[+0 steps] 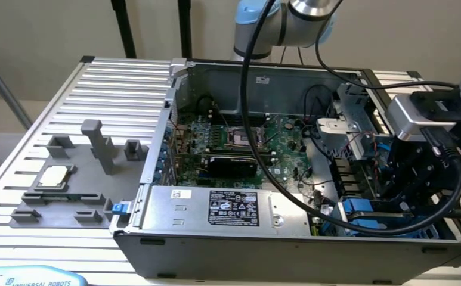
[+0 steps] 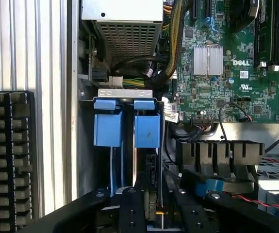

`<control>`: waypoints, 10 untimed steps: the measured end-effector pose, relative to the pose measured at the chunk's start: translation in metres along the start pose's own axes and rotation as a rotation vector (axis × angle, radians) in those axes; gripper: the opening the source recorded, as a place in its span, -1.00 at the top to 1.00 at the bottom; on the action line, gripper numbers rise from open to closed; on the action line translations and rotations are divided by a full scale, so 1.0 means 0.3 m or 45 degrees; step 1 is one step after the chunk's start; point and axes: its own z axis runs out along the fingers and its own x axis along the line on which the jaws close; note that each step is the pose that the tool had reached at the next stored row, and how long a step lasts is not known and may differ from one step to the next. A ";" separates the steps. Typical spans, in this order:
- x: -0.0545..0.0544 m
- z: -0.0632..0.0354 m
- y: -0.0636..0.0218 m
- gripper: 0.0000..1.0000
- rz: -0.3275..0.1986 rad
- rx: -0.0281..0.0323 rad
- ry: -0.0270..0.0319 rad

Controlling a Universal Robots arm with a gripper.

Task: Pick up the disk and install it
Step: 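Insert the first disk wire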

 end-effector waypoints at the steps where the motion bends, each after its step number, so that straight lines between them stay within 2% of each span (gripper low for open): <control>1: 0.000 -0.003 0.000 0.38 0.000 0.0000 0.0003; 5: 0.000 -0.024 0.001 0.38 0.000 0.0000 0.0004; 10: -0.002 -0.084 0.003 0.38 0.000 0.0000 0.0004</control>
